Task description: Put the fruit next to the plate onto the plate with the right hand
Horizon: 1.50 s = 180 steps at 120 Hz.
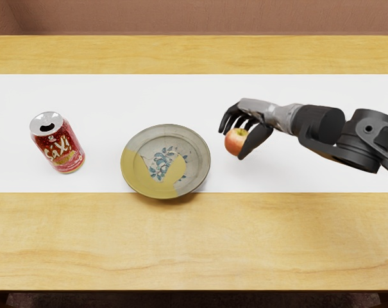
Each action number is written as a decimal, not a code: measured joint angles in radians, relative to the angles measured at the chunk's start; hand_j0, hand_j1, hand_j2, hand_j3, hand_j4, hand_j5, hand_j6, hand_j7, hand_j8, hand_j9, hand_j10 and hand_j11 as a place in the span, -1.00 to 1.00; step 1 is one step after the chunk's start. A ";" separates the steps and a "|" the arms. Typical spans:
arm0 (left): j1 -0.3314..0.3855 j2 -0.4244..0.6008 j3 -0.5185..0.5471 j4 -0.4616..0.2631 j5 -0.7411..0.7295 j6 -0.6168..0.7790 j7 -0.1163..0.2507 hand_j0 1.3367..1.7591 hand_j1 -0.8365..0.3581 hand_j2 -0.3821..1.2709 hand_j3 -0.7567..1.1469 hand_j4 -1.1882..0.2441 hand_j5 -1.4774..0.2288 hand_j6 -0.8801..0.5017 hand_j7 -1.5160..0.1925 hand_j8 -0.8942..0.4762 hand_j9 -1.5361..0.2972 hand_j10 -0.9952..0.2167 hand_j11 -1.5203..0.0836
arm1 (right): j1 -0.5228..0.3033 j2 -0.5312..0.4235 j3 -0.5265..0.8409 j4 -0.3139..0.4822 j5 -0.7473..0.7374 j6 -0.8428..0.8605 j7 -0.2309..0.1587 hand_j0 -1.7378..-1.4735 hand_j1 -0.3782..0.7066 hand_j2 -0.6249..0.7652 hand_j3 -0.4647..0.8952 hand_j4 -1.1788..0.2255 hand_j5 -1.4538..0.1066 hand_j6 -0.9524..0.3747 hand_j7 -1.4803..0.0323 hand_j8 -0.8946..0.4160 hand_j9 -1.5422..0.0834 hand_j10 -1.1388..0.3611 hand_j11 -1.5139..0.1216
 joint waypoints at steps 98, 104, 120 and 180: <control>0.000 0.000 0.000 0.000 0.000 0.000 0.000 0.52 0.50 -0.48 -0.20 0.32 0.36 -0.08 0.41 -0.05 0.33 0.24 0.50 | 0.025 0.307 0.003 -0.177 -0.003 -0.036 0.033 -0.38 0.19 0.36 -0.32 -0.23 -0.19 -0.31 -0.13 -0.33 -0.11 -0.22 -0.13; 0.000 0.000 0.000 0.000 0.000 0.000 0.000 0.52 0.50 -0.48 -0.20 0.32 0.36 -0.08 0.41 -0.05 0.33 0.24 0.50 | 0.014 0.317 0.001 -0.177 -0.007 -0.036 0.033 -0.38 0.19 0.36 -0.32 -0.23 -0.19 -0.31 -0.13 -0.33 -0.11 -0.22 -0.13; 0.000 0.000 0.000 0.000 0.000 0.000 0.000 0.52 0.50 -0.48 -0.20 0.32 0.36 -0.08 0.41 -0.05 0.33 0.24 0.50 | -0.003 0.343 -0.004 -0.177 -0.013 -0.036 0.032 -0.38 0.19 0.36 -0.32 -0.23 -0.20 -0.32 -0.14 -0.33 -0.11 -0.22 -0.13; 0.000 0.000 0.000 0.000 0.000 0.000 0.000 0.52 0.50 -0.48 -0.20 0.32 0.36 -0.08 0.41 -0.05 0.33 0.24 0.50 | -0.018 0.322 -0.011 -0.146 0.016 -0.161 0.018 -0.39 -0.67 -0.05 -0.32 0.48 0.63 0.25 0.71 0.18 0.67 0.34 0.63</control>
